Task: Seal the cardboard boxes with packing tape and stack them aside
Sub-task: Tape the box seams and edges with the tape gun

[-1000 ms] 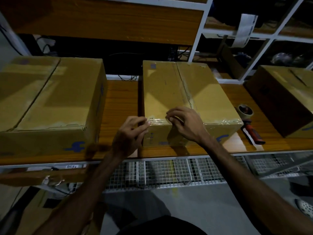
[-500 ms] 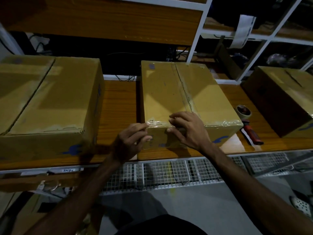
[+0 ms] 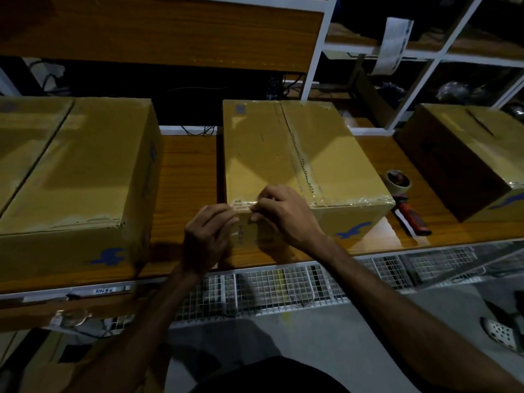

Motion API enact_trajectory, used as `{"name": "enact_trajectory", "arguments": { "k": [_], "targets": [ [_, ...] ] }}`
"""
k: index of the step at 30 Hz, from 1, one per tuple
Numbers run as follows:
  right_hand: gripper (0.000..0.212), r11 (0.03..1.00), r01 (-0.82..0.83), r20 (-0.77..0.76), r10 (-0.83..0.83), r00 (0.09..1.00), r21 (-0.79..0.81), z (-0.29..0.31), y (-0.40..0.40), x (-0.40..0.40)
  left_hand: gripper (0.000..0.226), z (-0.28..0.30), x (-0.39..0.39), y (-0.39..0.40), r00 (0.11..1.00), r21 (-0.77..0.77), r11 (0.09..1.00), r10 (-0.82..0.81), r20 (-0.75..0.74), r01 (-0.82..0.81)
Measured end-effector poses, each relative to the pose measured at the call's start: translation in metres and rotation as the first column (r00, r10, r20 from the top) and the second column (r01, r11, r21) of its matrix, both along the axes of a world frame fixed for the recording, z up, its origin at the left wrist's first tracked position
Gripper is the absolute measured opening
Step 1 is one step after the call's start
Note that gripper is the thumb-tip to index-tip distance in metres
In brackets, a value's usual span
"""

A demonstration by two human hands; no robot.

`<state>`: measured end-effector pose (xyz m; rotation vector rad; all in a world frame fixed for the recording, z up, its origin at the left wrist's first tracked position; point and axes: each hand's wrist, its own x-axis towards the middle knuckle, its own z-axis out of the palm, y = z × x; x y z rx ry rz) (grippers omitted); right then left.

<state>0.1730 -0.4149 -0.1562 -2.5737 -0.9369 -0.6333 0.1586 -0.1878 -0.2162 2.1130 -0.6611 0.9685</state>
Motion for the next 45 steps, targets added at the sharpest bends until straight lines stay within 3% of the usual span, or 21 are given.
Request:
{"name": "enact_trajectory", "arguments": {
  "k": [11,15,18,21,25,31,35,39,45],
  "targets": [
    [0.031,0.961,0.274,-0.046,-0.272,0.961,0.033,-0.003,-0.190,-0.007,0.012,-0.005,-0.001,-0.012,0.995,-0.061,0.994,0.085,-0.053,-0.088],
    [0.056,0.915,0.397,-0.076,-0.391,0.917,0.078,-0.002,-0.246,-0.014,0.010,-0.004,-0.002,-0.020,0.985,-0.044,0.985,0.165,-0.057,-0.168],
    [0.066,0.837,0.472,-0.243,-0.414,0.877,0.278,-0.010,-0.265,-0.014,0.012,-0.008,-0.005,-0.029,0.972,-0.123,0.967,0.211,-0.104,-0.223],
    [0.057,0.688,0.523,-0.410,-0.342,0.846,0.504,-0.022,-0.263,-0.015,0.020,-0.014,-0.011,-0.039,0.956,-0.163,0.944,0.269,-0.116,-0.286],
    [0.042,0.605,0.514,-0.440,-0.282,0.852,0.608,-0.033,-0.256,-0.016,0.029,-0.013,-0.014,-0.051,0.941,-0.224,0.918,0.297,-0.159,-0.328],
    [0.056,0.651,0.515,-0.464,-0.269,0.844,0.558,-0.049,-0.262,-0.008,0.041,-0.010,-0.005,-0.053,0.937,-0.213,0.918,0.298,-0.182,-0.333],
    [0.036,0.629,0.588,-0.554,-0.283,0.783,0.509,-0.073,-0.261,-0.008,0.037,-0.014,-0.002,-0.060,0.851,-0.303,0.834,0.321,-0.415,-0.462],
    [0.018,0.602,0.686,-0.679,-0.302,0.669,0.408,-0.096,-0.255,-0.015,0.030,-0.020,-0.001,-0.060,0.805,-0.263,0.824,0.334,-0.490,-0.502],
    [0.024,0.614,0.692,-0.708,-0.288,0.645,0.380,-0.116,-0.248,-0.019,0.041,-0.040,-0.010,-0.065,0.663,-0.183,0.797,0.325,-0.674,-0.576]
  ]
}}
